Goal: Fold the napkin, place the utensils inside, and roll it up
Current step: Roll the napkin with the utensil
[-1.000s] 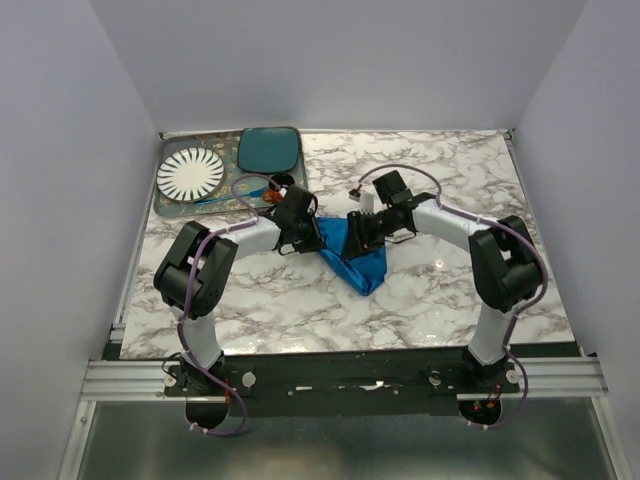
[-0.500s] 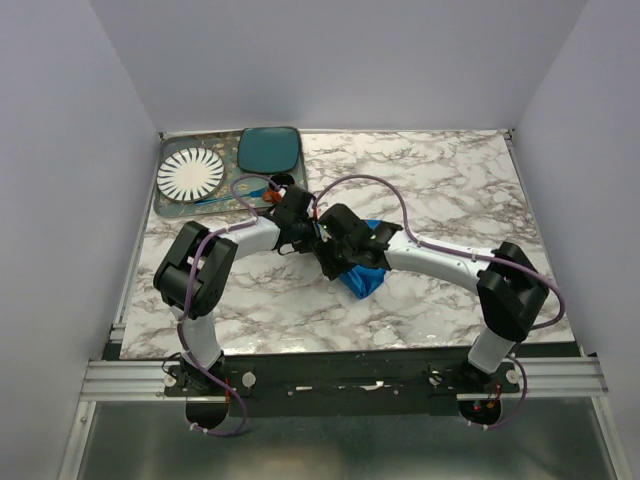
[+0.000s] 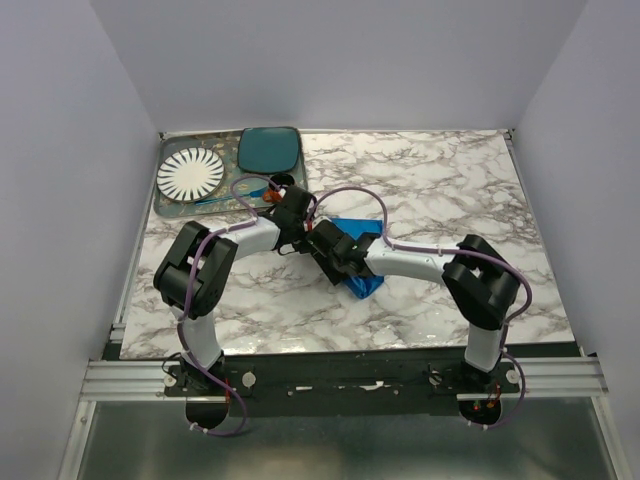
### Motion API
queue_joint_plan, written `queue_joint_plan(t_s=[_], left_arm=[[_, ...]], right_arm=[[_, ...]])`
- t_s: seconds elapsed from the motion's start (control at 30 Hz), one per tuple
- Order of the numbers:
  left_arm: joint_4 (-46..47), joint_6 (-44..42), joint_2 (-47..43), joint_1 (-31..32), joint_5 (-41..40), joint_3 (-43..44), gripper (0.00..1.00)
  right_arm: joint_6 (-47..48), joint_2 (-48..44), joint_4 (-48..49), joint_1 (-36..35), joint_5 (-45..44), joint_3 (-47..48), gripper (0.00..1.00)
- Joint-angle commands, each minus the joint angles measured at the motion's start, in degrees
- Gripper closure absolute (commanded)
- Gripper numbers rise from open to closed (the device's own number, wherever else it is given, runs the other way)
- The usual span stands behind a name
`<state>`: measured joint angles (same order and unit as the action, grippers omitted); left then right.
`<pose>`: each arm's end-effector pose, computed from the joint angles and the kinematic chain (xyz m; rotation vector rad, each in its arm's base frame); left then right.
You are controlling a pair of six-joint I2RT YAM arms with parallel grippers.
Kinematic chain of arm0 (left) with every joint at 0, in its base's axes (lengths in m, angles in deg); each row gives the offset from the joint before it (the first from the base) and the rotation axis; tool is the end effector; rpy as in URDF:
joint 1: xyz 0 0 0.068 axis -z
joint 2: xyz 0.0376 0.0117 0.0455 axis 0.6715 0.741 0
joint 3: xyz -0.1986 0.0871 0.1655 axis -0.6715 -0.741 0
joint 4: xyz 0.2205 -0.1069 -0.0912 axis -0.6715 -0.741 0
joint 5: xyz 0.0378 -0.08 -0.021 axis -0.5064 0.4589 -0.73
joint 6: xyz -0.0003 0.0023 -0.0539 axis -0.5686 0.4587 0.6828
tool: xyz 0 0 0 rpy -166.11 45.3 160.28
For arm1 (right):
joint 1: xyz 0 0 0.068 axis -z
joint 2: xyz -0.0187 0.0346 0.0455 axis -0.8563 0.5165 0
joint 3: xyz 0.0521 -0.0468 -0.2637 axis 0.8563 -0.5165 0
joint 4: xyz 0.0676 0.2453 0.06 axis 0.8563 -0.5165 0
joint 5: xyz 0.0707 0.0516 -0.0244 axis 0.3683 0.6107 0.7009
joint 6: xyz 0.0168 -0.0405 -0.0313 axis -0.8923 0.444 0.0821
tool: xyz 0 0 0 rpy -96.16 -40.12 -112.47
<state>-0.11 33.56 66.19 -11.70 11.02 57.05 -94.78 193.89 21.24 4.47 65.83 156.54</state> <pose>0.3186 -0.1936 0.1546 -0.3610 2.6123 -0.7281 0.2288 0.3016 0.1705 -0.8808 2.4098 0.0093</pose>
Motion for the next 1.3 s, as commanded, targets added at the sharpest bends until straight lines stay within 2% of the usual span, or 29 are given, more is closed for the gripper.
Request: queue_joint_plan(t_s=[0.0, 0.17, 0.27, 0.33, 0.47, 0.6, 0.73, 0.8, 1.0, 1.1, 1.13, 1.27], left_arm=[[-0.52, -0.04, 0.20, -0.07, 1.13, -1.42, 0.68], [-0.69, -0.91, -0.24, -0.07, 1.57, -1.60, 0.66], [-0.87, -2.93, -2.52, -0.16, -0.17, -2.13, 0.52], [-1.92, -5.12, -4.89, -0.07, -1.15, -2.22, 0.45], [-4.12, -7.76, -9.64, -0.16, -2.73, -2.04, 0.39], [-6.74, -8.30, -13.95, -0.16, -4.31, -2.30, 0.36], [-7.72, -8.30, -16.07, -0.24, -3.45, -2.74, 0.30], [-7.55, -7.34, -15.37, -0.16, -2.13, -2.74, 0.29], [-4.22, -4.79, -9.66, 0.19, 3.06, -2.83, 0.29], [-0.97, -3.38, -7.02, 0.37, 6.13, -1.87, 0.37], [-0.09, -2.94, -6.32, 0.28, 6.84, -1.86, 0.44], [2.47, -0.66, -6.92, 0.55, 6.94, -2.74, 0.60]], right_arm=[[-0.74, 1.70, 2.63, 0.20, -0.99, -1.64, 0.57], [-1.45, 2.14, 3.60, 2.31, 4.72, -2.87, 0.72], [-1.62, 1.35, 4.56, 4.42, 11.47, -3.93, 0.77], [-1.97, 1.43, 4.56, 7.14, 19.99, -4.02, 0.79], [-2.59, 1.78, 5.26, 11.88, 34.40, -4.63, 0.82], [-6.27, 2.40, 9.04, 18.99, 53.53, -6.91, 0.83], [-9.26, 6.43, 9.13, 22.70, 64.83, -5.60, 0.83], [-10.49, 8.63, 9.22, 23.58, 70.96, -4.46, 0.83], [-14.98, 13.73, 12.47, 26.04, 77.84, -4.19, 0.83], [-15.51, 14.79, 13.09, 26.75, 78.29, -4.02, 0.83], [-15.51, 14.88, 13.09, 27.01, 78.21, -3.93, 0.83], [-14.98, 15.49, 13.00, 27.28, 76.72, -3.84, 0.83]])
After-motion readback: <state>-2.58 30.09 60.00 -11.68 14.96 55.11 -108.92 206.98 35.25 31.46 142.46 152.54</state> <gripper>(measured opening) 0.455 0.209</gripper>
